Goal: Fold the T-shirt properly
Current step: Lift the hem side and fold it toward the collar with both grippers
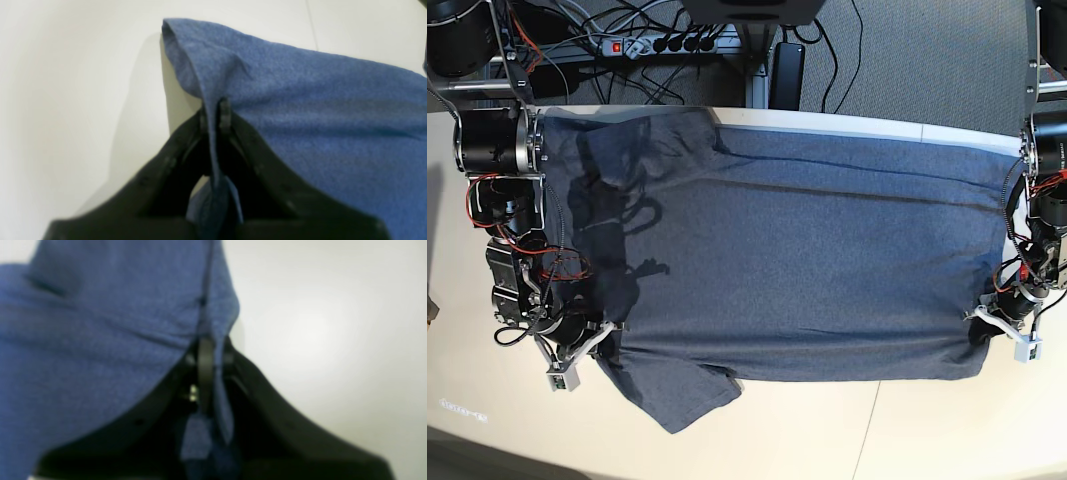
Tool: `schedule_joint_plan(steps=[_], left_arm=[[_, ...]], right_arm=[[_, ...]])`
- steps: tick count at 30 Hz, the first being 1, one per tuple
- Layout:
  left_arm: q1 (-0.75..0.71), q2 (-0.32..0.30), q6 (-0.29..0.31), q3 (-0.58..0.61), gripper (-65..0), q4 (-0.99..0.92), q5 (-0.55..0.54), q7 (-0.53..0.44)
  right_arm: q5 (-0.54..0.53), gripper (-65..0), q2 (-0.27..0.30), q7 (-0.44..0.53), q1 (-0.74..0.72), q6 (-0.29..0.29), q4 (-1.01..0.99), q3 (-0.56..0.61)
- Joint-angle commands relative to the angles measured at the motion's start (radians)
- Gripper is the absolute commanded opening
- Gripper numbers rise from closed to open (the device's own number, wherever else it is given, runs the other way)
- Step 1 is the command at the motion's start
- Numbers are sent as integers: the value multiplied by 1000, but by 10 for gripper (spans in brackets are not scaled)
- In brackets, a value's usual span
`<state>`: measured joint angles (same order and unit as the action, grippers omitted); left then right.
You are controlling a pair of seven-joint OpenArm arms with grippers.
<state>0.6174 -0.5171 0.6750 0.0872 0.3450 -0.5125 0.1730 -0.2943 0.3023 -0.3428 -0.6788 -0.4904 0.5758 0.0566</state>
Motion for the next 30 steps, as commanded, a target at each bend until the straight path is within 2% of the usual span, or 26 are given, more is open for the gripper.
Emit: schedule_joint_plan(steps=[1, 6, 12, 15, 20, 23, 30], left_arm=[[24, -30, 23, -2, -650, 17, -33, 8], [18, -52, 23, -2, -650, 20, -229, 204], [-31, -69, 23, -2, -650, 111, -407, 394], [-103, -93, 23, -2, -650, 216, -456, 412], [-227, -116, 23, -19, -650, 395, -455, 415], [-284, -114, 23, -65, -650, 476, -448, 415], [-370, -115, 23, -157, -650, 592, -449, 439]], right_arm=[[-30, -650, 28, 4, -38, -50, 34, -4], [-154, -650, 66, -119, -33, -69, 95, -4], [-218, -650, 106, -137, 66, -74, 246, -4], [-222, -650, 119, -137, 144, -74, 343, -4], [-223, -650, 150, -136, 270, -74, 487, -18], [-230, -650, 158, -137, 332, -74, 553, -68], [-253, -650, 163, -145, 402, -74, 594, -140]])
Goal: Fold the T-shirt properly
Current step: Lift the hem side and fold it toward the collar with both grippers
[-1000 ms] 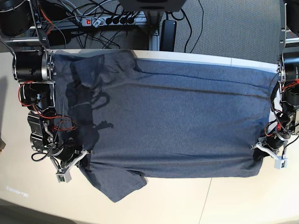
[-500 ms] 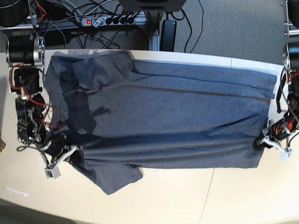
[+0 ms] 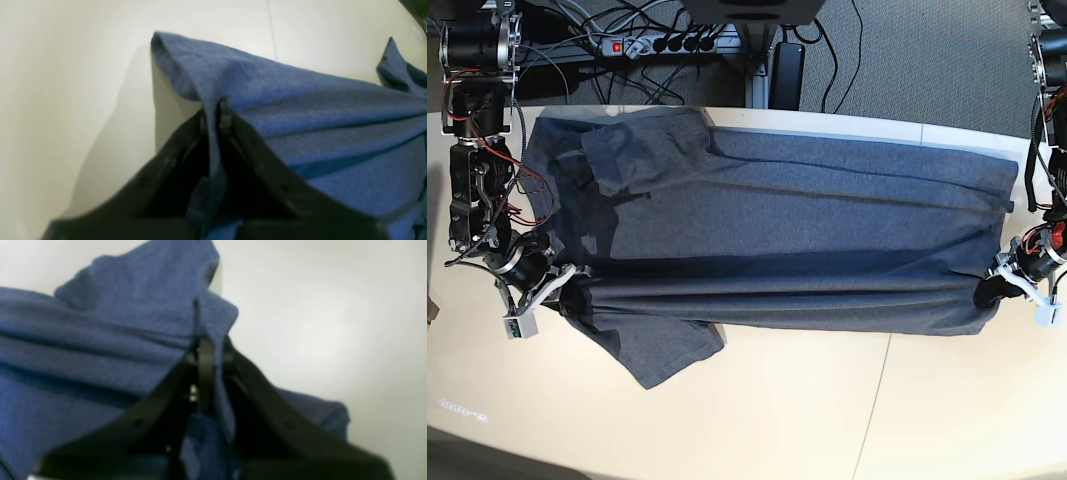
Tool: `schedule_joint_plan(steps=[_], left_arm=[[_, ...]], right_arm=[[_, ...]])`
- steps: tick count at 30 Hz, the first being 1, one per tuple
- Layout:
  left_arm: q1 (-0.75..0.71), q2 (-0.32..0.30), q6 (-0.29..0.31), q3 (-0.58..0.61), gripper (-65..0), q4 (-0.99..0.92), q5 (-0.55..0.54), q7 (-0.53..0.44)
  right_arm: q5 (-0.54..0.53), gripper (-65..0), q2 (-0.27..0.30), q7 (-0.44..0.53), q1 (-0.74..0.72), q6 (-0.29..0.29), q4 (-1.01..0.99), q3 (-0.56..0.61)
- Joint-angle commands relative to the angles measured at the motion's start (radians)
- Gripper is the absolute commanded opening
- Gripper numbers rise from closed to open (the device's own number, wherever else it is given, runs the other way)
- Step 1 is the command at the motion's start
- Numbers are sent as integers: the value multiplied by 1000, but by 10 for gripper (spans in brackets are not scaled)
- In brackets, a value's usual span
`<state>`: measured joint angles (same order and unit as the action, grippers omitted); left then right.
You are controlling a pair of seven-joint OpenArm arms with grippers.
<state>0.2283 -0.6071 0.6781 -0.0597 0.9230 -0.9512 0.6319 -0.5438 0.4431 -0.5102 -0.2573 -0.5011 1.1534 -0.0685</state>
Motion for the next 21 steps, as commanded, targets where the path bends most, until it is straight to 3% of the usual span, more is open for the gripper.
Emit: schedule_joint_plan(steps=[1, 20, 21], left_arm=[[13, -25, 20, -11, -650, 23, -10, -19], [-4, -21, 20, -11, -650, 33, -10, -30], [-4, -19, 20, -11, -650, 33, -10, -30]], right_arm=[[-8, -650, 22, 23, -16, -64, 16, -14], [-14, -650, 13, 17, -11, -63, 16, -14], [-13, -623, 13, 17, -11, -63, 16, -14]])
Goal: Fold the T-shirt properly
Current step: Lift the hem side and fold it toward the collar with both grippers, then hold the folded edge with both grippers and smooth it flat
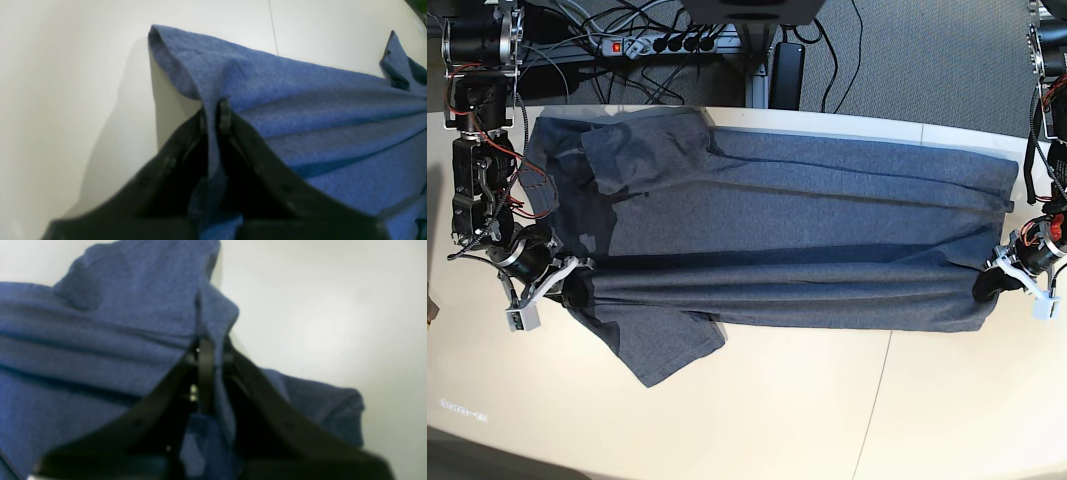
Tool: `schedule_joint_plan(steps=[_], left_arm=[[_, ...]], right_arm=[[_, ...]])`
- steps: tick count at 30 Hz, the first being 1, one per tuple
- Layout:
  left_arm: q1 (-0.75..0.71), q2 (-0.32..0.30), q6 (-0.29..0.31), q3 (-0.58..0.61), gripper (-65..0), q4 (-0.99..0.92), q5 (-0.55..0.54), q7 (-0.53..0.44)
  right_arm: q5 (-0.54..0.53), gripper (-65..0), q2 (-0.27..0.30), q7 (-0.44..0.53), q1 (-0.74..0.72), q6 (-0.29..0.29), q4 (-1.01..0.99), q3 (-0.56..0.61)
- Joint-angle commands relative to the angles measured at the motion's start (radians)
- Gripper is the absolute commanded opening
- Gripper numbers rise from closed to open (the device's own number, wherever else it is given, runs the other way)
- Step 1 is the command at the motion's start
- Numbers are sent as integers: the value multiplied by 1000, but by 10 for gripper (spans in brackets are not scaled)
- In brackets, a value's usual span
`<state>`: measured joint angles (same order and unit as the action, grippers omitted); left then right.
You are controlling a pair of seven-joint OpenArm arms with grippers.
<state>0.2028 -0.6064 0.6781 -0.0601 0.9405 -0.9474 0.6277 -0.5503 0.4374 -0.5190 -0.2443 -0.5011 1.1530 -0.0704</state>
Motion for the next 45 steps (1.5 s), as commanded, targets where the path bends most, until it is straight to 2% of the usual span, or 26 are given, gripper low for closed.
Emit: schedule_joint_plan(steps=[1, 3, 4, 6, 10, 16, 21, 30, 34, 45], left_arm=[[22, -20, 20, -11, -650, 16, -14, -26], [22, -18, 20, -11, -650, 16, -14, -26], [22, -17, 20, -11, -650, 16, -14, -26], [22, -17, 20, -11, -650, 16, -14, -26], [22, -17, 20, -11, -650, 16, -14, -26], [25, -17, 20, -11, -650, 16, -14, -41], [27, -17, 20, -11, -650, 16, -14, -48], [27, -17, 20, -11, -650, 16, -13, -47], [27, -17, 20, -11, -650, 16, -13, -47], [29, -18, 20, -11, -650, 16, -14, -43]], right_arm=[[-7, -542, 19, 26, -24, -63, 16, -13], [-7, -381, 19, 25, -24, -63, 16, -13], [-7, -320, 19, 25, -24, -63, 16, -13], [-8, -262, 19, 29, -27, -62, 16, -13], [-8, -260, 19, 46, -42, -60, 16, -17], [-31, -260, 19, -44, -115, -43, 16, -27], [-20, -261, 5, -68, -206, -19, -10, -27], [-7, -264, -57, -50, -431, -15, -433, -27], [-8, -264, -82, -54, -477, -15, -574, -27], [-7, -264, -153, -46, -467, -15, -682, -27]])
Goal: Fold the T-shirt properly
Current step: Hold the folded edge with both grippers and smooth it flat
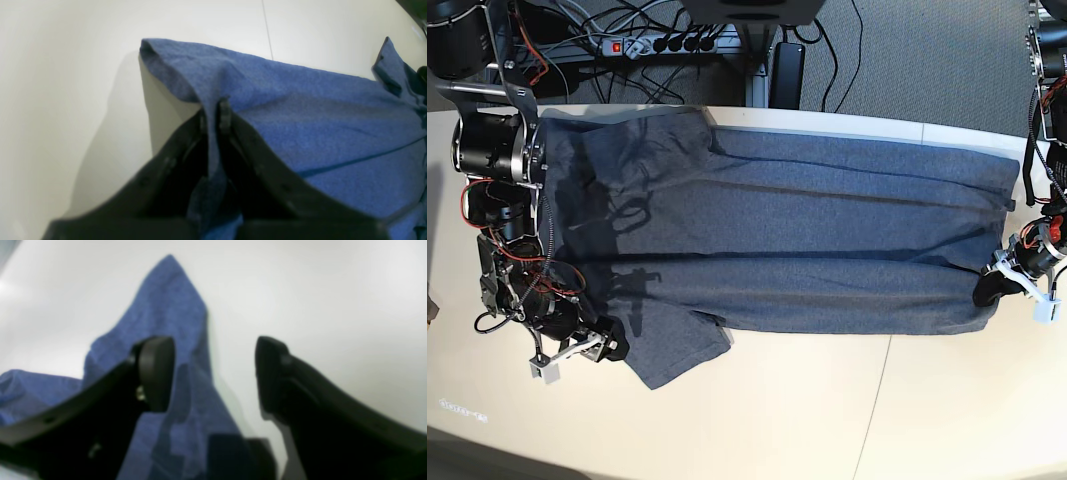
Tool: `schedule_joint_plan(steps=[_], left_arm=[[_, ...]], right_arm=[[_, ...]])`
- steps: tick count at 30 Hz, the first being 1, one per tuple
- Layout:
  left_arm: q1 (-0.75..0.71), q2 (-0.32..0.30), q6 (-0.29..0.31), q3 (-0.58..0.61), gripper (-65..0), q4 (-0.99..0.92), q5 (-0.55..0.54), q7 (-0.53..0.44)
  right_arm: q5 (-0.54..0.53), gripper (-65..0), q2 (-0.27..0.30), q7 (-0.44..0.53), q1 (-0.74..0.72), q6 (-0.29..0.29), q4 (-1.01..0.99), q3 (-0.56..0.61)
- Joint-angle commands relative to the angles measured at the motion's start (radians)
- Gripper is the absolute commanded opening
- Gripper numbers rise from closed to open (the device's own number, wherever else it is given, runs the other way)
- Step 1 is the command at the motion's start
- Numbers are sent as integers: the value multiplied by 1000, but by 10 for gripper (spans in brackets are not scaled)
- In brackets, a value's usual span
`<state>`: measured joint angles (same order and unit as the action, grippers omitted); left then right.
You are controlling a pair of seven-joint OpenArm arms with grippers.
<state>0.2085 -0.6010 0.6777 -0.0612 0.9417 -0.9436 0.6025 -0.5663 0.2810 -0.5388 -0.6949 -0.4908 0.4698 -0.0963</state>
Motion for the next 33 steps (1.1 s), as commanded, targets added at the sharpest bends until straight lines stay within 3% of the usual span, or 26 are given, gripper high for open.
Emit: schedule_joint_plan(steps=[1, 13, 22, 28, 33], left_arm=[[24, -23, 20, -10, -650, 15, -18, -18], [27, -23, 20, -10, -650, 16, -18, -18], [27, -23, 20, -10, -650, 16, -18, -18], [27, -23, 20, -10, -650, 16, -18, -19], [39, -23, 20, -10, -650, 16, -18, -19]], right_arm=[[9, -264, -2, -22, -17, -26, 1, -1], [65, -264, -75, 16, -28, -25, 1, -1], [179, -266, -93, 42, -27, -26, 1, -1], [249, -428, -93, 49, -27, -26, 1, -1], [334, -650, -93, 146, -23, -26, 2, -1]])
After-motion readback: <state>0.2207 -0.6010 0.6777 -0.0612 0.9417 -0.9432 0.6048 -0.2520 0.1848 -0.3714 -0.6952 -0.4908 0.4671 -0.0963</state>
